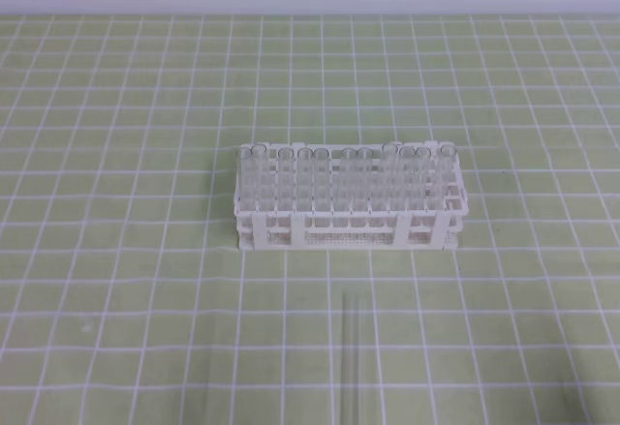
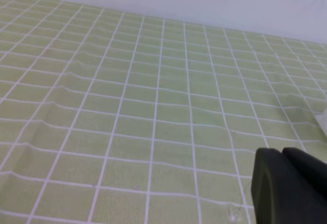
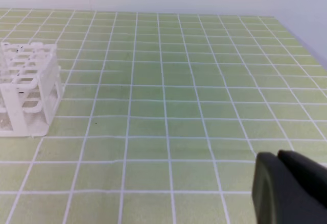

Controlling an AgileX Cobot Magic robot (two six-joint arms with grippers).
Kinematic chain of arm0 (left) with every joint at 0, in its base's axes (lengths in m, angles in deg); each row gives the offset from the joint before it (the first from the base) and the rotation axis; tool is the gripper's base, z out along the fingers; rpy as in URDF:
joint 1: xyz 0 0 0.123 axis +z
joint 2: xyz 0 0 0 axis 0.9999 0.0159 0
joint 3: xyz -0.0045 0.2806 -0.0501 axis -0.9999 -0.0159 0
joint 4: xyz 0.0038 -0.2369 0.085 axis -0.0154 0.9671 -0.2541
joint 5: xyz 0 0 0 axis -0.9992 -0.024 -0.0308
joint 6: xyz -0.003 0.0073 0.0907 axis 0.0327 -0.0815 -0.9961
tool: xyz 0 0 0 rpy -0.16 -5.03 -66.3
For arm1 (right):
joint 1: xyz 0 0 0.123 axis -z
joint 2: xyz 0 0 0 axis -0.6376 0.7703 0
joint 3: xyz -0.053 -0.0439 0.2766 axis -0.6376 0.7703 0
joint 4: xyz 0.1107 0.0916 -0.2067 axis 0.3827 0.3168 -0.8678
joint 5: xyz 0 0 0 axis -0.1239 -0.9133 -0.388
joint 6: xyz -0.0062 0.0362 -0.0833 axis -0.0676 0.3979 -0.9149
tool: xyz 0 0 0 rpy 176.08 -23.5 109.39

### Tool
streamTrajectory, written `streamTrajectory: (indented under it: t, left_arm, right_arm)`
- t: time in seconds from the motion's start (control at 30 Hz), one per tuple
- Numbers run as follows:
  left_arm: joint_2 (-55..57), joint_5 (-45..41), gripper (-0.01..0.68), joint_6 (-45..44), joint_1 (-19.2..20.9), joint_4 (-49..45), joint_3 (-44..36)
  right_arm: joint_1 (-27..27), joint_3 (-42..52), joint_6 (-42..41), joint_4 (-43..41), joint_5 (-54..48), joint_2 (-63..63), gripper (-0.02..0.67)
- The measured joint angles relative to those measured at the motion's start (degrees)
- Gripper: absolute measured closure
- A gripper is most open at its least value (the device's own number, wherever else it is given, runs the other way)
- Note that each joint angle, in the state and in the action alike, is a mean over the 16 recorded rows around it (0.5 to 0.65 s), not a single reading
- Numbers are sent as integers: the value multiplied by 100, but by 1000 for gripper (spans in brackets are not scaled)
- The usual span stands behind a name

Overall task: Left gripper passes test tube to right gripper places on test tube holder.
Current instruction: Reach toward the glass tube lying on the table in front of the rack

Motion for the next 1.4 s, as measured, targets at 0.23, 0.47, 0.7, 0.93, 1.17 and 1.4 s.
streamTrajectory:
  t: [0.23,0.47,0.7,0.93,1.17,1.4]
  left_arm:
    - [17,0,676,10,0,0,1]
    - [0,2,675,21,0,-88,-5]
    - [0,-9,675,26,0,-312,0]
    - [-13,3,675,27,0,-519,-5]
    - [0,4,675,142,0,-426,0]
    - [26,66,675,810,0,255,10]
  right_arm:
    - [0,0,0,0,0,0,666]
    - [0,0,0,0,0,0,666]
    - [0,0,0,0,0,0,666]
    - [0,0,0,0,0,0,666]
    - [0,0,0,0,0,0,666]
    - [-1,0,0,0,0,0,666]
